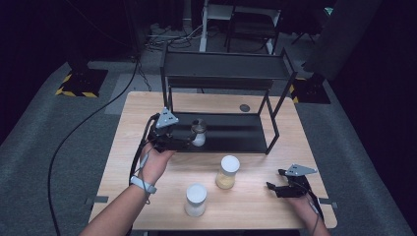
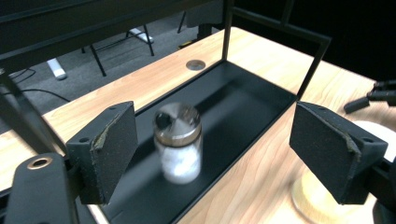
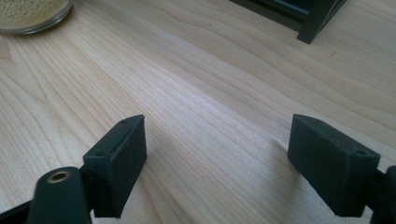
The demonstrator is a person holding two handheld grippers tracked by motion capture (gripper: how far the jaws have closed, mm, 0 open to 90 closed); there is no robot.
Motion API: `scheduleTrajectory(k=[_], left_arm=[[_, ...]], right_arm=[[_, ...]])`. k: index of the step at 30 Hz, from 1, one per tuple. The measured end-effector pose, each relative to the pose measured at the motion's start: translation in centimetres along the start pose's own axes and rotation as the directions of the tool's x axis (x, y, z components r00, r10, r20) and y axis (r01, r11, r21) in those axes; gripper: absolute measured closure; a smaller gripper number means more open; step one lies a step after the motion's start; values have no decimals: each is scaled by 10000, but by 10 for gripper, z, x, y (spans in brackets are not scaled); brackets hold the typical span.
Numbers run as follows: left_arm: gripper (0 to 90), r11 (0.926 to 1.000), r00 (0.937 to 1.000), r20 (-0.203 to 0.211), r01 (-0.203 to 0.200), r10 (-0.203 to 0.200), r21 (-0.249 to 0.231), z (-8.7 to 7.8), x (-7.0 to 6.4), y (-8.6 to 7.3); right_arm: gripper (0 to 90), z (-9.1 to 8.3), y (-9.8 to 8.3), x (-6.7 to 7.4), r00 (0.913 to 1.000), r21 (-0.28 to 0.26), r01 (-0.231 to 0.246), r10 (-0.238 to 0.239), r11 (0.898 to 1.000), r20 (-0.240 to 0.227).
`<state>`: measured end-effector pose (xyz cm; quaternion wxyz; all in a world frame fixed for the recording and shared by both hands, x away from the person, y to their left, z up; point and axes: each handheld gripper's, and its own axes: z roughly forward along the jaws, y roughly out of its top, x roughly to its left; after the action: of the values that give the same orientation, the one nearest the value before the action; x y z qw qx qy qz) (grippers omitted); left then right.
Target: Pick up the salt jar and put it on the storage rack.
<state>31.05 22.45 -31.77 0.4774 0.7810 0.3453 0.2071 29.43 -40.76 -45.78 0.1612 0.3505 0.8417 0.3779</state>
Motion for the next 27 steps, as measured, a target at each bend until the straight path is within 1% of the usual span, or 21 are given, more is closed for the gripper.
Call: scheduleTrajectory(k=[4,7,10,16,20,24,27], left_arm=[[152,10000,10000,-23,2,-2,30,-10,0,-7],[152,9997,9999,-16,-135,135,188,-15,1,-11],[149,9995,9999,-37,-133,134,293,-20,1,-16],[148,9995,10000,-72,45,-43,301,-29,4,-31],[146,9992,9999,-163,65,-59,385,-32,4,-43],[145,9986,9995,-216,255,-245,455,-33,6,-55],[145,9982,9993,-292,236,-220,546,-34,6,-65]], right_arm=[[195,0,0,0,10000,1,-3,3,10000,0],[195,0,0,0,10000,0,-1,1,10000,0],[195,0,0,0,10000,1,-3,3,10000,1],[195,0,0,0,10000,1,-6,6,10000,2],[195,0,0,0,10000,1,-17,17,10000,12],[195,0,0,0,10000,2,-17,17,10000,13],[195,0,0,1,10000,3,-21,21,10000,19]])
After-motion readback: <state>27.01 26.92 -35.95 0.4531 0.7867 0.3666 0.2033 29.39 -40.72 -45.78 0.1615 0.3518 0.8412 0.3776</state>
